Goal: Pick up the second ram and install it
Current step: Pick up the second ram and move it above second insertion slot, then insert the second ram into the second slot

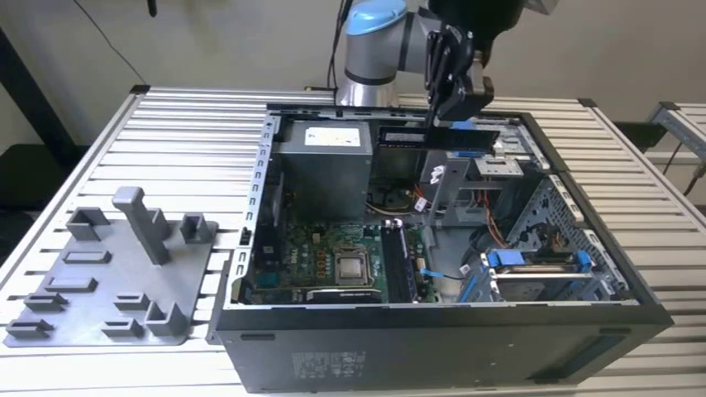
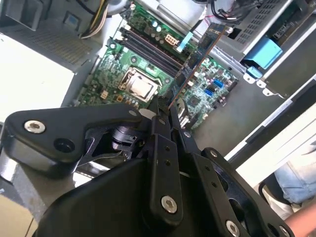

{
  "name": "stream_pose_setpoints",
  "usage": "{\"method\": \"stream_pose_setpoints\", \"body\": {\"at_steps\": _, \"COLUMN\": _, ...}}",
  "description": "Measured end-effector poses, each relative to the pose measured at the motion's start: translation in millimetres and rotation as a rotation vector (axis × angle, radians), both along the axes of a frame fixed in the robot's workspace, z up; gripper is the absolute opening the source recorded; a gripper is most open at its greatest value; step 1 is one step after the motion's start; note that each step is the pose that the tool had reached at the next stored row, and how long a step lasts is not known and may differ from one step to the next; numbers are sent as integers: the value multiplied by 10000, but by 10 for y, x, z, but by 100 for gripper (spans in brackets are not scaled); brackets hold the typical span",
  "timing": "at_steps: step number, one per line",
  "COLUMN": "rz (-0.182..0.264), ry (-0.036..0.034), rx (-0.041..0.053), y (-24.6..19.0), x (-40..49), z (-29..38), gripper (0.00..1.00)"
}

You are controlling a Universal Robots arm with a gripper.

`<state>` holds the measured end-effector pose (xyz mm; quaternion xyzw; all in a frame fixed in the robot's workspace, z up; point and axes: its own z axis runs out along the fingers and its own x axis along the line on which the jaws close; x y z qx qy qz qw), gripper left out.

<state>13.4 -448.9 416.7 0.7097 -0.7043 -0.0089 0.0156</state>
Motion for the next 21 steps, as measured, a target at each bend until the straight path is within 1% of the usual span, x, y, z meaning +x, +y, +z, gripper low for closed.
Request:
{"method": "stream_pose_setpoints", "body": {"at_steps": 4, "rz": 0, "ry": 0, "rx": -1, "y": 126, "x": -4, "z": -1, "gripper": 14}}
{"method": "stream_pose_setpoints", "body": {"at_steps": 7, "rz": 0, "ry": 0, "rx": 0, "y": 208, "x": -6, "z": -2, "gripper": 14}}
{"method": "stream_pose_setpoints", "body": {"at_steps": 8, "rz": 0, "ry": 0, "rx": -1, "y": 229, "x": -7, "z": -3, "gripper": 14}}
{"method": "stream_pose_setpoints", "body": {"at_steps": 11, "rz": 2, "ry": 0, "rx": -1, "y": 252, "x": -6, "z": -2, "gripper": 14}}
{"method": "stream_pose_setpoints", "body": {"at_steps": 21, "rz": -3, "ry": 0, "rx": -1, "y": 254, "x": -7, "z": -3, "gripper": 14}}
